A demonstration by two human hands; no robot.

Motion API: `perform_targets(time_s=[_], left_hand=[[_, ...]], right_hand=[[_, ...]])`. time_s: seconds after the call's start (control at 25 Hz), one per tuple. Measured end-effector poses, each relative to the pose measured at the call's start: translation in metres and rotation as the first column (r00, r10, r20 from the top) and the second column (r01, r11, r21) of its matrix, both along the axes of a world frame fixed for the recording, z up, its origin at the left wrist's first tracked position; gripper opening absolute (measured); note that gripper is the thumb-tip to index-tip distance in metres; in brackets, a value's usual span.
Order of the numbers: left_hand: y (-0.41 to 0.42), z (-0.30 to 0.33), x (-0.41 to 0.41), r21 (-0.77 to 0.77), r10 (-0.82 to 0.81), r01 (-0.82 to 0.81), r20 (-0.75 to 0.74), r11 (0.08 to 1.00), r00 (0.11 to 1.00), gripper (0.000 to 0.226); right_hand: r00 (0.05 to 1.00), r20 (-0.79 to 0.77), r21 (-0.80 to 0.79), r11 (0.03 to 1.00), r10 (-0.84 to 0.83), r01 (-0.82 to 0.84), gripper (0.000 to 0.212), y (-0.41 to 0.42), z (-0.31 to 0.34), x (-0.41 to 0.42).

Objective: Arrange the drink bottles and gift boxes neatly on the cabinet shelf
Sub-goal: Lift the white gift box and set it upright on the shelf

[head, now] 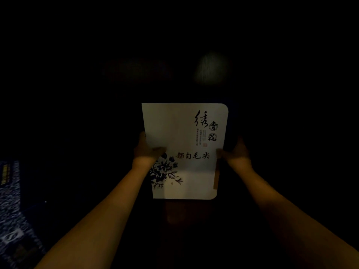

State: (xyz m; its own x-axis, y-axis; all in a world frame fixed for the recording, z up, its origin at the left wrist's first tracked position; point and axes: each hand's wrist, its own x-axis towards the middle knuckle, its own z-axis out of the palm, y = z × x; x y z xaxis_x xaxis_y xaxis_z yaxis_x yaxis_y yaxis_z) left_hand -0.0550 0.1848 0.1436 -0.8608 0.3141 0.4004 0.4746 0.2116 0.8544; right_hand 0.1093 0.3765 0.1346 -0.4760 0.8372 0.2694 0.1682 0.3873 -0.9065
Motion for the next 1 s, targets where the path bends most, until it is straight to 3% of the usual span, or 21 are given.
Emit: perform_targets(time_s=[0.16,0.44,0.68,1.0], left_hand=[[0.003,-0.004,0.0,0.06,0.042,-0.04,-0.037,0.997,0.998,0.083],[-0.009,-0.004,0.014,0.035,0.08,-0.077,-0.103,0.996,0.991,0.081],[-0.04,-0.007,0.038,0.045,0.048,-0.04,-0.179,0.998,0.983,0.069],[-0.084,-0.013,0.066,0.025,-0.025,0.029,-0.167,0.999,0.986,0.054]], right_hand=[[0.998,-0.026,0.013,0.998,-0.066,0.066,0.089,0.002,-0.003,-0.004],[0.993,-0.055,-0.029,0.994,-0.106,0.105,0.086,-0.01,0.002,0.01],[0.981,-0.059,-0.007,0.983,-0.184,0.183,0.085,-0.034,0.0,0.045],[0.975,-0.133,-0.007,0.984,-0.177,0.178,0.074,-0.07,-0.005,0.087]])
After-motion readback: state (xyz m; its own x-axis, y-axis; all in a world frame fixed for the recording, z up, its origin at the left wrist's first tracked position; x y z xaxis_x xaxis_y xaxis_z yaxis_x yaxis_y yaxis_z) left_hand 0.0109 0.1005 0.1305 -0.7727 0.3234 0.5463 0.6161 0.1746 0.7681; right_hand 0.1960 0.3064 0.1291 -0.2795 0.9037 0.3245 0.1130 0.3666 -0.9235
